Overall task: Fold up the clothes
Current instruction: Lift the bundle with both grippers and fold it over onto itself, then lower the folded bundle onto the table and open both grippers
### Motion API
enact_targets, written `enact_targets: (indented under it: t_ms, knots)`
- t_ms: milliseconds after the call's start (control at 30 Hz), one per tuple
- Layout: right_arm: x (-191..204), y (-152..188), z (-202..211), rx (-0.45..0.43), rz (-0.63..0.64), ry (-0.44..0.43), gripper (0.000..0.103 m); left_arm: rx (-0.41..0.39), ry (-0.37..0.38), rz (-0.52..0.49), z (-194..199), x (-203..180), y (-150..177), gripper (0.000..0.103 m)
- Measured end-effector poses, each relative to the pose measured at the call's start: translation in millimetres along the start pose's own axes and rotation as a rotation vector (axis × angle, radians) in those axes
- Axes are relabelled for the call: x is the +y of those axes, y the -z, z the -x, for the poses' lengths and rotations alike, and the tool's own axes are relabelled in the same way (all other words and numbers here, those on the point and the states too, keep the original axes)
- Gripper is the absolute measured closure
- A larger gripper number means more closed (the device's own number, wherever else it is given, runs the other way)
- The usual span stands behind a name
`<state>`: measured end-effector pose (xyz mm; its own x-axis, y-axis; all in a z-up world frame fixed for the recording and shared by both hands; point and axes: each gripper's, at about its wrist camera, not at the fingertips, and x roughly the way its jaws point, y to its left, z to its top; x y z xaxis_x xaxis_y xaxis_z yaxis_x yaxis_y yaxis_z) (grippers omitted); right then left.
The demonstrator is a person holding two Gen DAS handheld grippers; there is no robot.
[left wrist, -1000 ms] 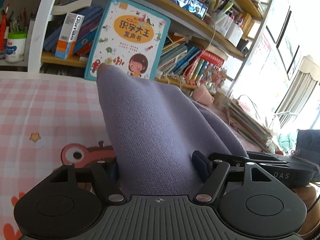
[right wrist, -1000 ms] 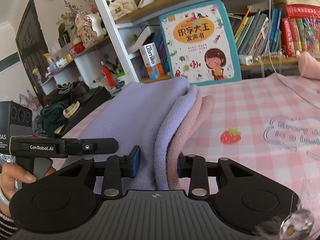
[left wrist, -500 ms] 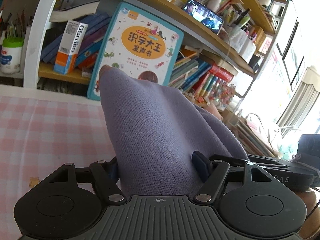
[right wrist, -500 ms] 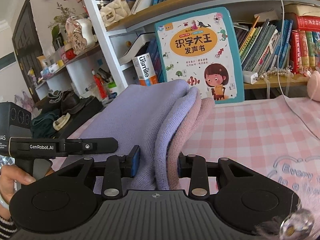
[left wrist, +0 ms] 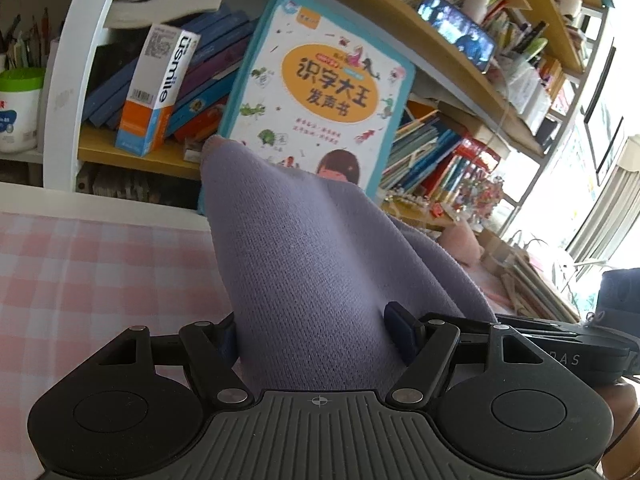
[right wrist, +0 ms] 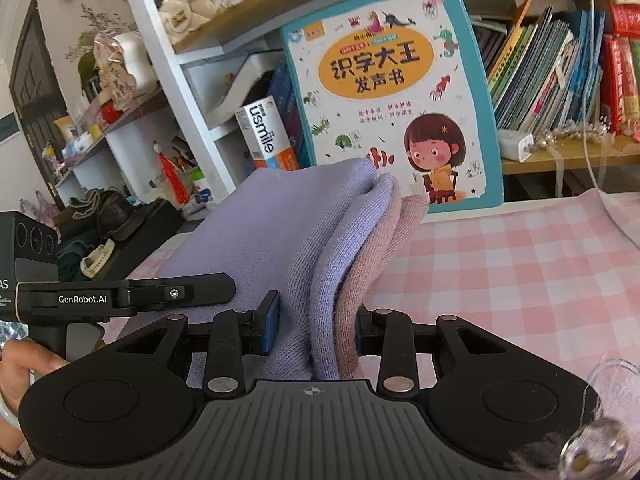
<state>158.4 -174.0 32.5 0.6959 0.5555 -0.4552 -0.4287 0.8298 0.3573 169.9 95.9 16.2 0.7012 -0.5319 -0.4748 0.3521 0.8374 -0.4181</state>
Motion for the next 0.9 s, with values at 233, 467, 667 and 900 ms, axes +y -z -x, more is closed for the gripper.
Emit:
enact_targets:
  t_ms: [233, 467, 667, 900]
  knots:
    - [-16.6, -9.9, -33.0, 0.026, -0.026, 0.0, 0.072, 0.016, -0.005, 0.022, -26.8, 23.8, -10.8, 0.031]
    - [-35.8, -19.6, -60.8, 0.042, -0.07, -0.026, 0.071, 0.018, -0.022, 0.033, -46.9, 38.5, -20.7, 0.031]
    - [-49.2, -23.4, -78.2, 0.052, -0.093, -0.03, 0.071, 0.017, -0.024, 0.045, -62.1, 48.9, -22.6, 0.031]
    - [-65.0, -21.3, -86.8, 0.053, -0.134, -0.075, 0.068, 0.007, 0.008, 0.071, -68.0, 61.3, -19.1, 0.03]
